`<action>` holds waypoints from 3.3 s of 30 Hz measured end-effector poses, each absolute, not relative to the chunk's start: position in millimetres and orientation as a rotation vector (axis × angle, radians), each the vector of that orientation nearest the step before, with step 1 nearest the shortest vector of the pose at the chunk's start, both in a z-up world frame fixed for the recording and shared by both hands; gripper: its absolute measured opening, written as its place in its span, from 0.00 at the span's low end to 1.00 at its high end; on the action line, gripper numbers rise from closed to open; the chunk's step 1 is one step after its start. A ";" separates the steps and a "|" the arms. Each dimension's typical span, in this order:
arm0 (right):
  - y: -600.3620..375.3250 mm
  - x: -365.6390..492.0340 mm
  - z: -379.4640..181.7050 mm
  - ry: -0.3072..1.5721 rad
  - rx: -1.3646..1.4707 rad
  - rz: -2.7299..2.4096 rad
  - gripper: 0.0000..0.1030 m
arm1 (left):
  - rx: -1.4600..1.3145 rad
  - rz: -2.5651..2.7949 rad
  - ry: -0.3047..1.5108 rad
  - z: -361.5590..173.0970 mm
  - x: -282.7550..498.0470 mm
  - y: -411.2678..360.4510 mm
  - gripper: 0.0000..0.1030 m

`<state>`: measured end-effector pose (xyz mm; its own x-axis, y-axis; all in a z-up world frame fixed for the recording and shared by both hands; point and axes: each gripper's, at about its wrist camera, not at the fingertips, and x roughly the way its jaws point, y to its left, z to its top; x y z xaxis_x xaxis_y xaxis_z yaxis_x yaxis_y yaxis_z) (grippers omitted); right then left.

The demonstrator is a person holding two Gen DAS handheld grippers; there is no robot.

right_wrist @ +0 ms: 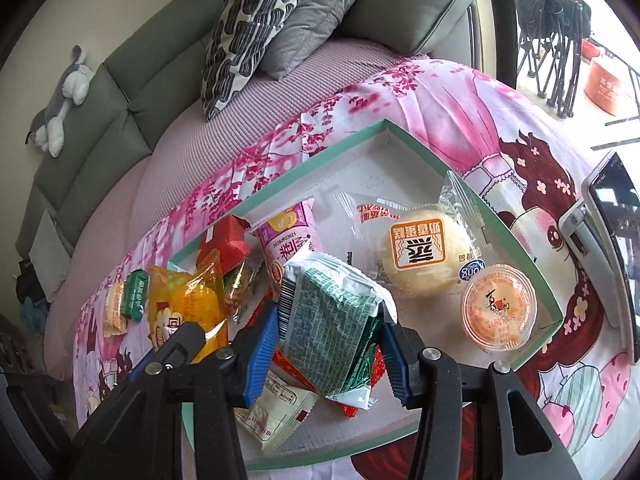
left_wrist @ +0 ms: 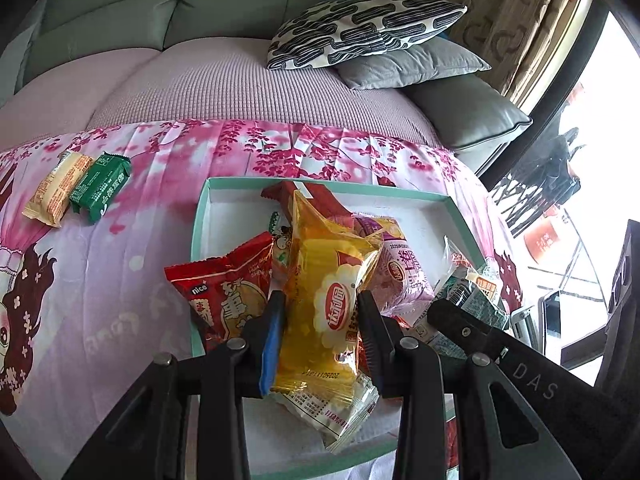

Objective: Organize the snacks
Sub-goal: 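Lower both packets onto the tray and open both tools, then move both open tools back toward the cream wafer and green biscuit packets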

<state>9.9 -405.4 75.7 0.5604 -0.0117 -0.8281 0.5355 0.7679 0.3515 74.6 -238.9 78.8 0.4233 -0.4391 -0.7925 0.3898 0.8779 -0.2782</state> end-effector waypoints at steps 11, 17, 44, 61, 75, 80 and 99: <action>-412.8 7.6 67.1 0.969 0.643 -0.381 0.52 | -0.059 -0.507 1.037 74.3 76.7 -240.4 0.46; -412.8 4.1 73.0 0.964 0.619 -0.391 0.52 | -0.048 -0.515 1.019 82.7 73.3 -241.3 0.51; -405.4 5.4 84.9 0.942 0.520 -0.406 0.76 | -0.004 -0.220 0.945 96.9 92.1 -189.8 0.82; -398.3 6.6 90.4 0.905 0.454 -0.406 1.00 | 0.044 -0.191 0.938 91.1 92.7 -189.4 0.93; -375.4 11.1 100.2 0.894 0.427 -0.389 1.00 | 0.048 -0.142 0.953 100.3 94.3 -170.2 0.94; -364.7 12.3 104.0 0.878 0.448 -0.362 1.00 | 0.033 -0.119 0.948 104.8 97.3 -155.2 0.94; -261.7 47.0 98.6 0.904 0.322 -0.186 1.00 | 0.042 0.116 0.927 111.8 119.7 -46.7 0.94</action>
<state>47.0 -261.7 98.6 0.6072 -0.0238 -0.7942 0.2924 0.9361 0.1956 119.7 -46.7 111.8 0.5943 0.1176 -0.7956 -0.0814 0.9930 0.0859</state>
